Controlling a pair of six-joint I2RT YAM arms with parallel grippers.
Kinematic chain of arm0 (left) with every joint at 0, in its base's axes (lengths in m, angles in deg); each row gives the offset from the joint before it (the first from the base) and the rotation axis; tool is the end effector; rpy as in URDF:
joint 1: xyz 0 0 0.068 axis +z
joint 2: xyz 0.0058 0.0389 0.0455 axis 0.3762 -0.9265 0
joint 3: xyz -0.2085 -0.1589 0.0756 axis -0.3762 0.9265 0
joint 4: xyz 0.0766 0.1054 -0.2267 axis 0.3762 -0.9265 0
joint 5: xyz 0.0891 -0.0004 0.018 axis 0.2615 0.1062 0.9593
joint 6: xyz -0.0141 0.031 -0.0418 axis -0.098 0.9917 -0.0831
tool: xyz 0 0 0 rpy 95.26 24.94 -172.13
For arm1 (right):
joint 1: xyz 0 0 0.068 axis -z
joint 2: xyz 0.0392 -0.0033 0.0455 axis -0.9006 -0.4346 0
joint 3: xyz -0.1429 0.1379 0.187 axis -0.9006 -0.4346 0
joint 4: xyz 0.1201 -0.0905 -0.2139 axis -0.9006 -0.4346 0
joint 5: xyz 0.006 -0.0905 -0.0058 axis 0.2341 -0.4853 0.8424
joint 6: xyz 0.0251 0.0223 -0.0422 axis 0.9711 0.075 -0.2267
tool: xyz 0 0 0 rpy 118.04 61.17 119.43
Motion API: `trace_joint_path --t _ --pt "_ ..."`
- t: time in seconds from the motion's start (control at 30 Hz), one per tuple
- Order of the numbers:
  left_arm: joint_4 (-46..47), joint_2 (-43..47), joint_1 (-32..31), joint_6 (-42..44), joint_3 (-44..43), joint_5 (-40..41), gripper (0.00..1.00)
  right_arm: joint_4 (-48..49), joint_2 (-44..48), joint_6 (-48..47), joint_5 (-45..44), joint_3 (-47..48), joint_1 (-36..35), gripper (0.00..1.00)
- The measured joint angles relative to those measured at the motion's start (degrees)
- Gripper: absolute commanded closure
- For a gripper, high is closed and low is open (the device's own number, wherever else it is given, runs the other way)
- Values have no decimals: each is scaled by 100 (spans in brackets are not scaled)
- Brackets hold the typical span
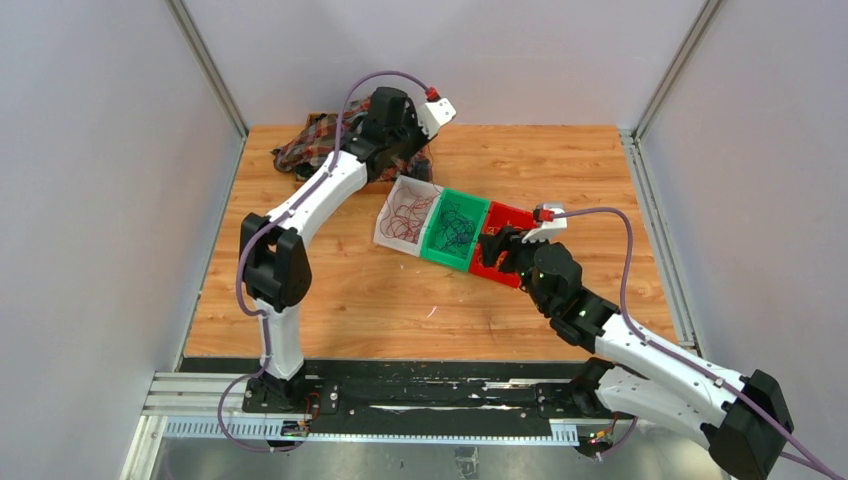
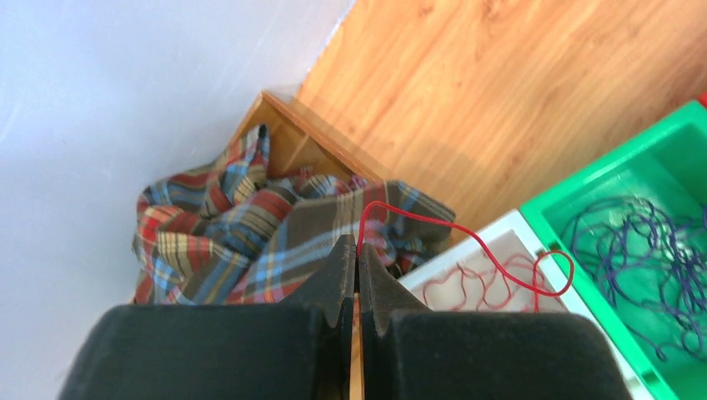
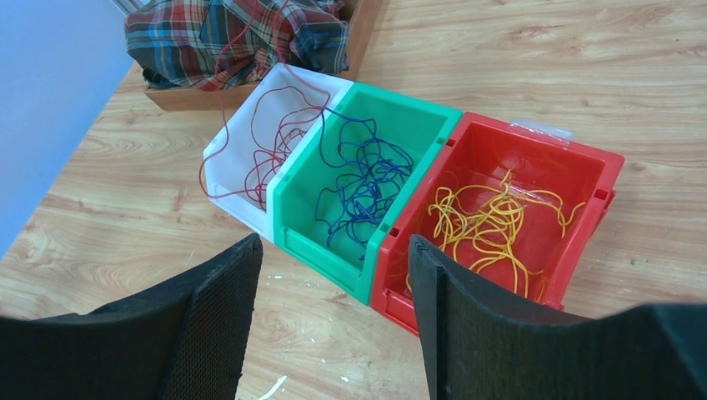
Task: Untangle the cables
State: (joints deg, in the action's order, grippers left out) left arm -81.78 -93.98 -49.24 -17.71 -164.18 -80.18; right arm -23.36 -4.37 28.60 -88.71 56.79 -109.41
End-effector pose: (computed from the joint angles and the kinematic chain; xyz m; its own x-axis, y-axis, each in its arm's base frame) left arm 0.4076 -0.2140 0.3367 -0.0668 0.6175 -0.7837 0.6891 0.5966 0.4114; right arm 0.1553 0.1360 0.2830 -0.1918 0.3438 -0.9192 -0.3174 0.8645 0.3896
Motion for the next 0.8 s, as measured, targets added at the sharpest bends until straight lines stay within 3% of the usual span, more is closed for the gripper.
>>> trace_joint_path --t 0.37,0.63,0.8 --pt "426 -507 0 -61 -605 -376 100 -164 190 9 -4 0 7 37" --pt "824 15 0 245 1165 -417 100 -306 179 11 -2 0 7 38" --pt "433 39 -2 540 1482 -516 100 -389 179 20 -2 0 7 38"
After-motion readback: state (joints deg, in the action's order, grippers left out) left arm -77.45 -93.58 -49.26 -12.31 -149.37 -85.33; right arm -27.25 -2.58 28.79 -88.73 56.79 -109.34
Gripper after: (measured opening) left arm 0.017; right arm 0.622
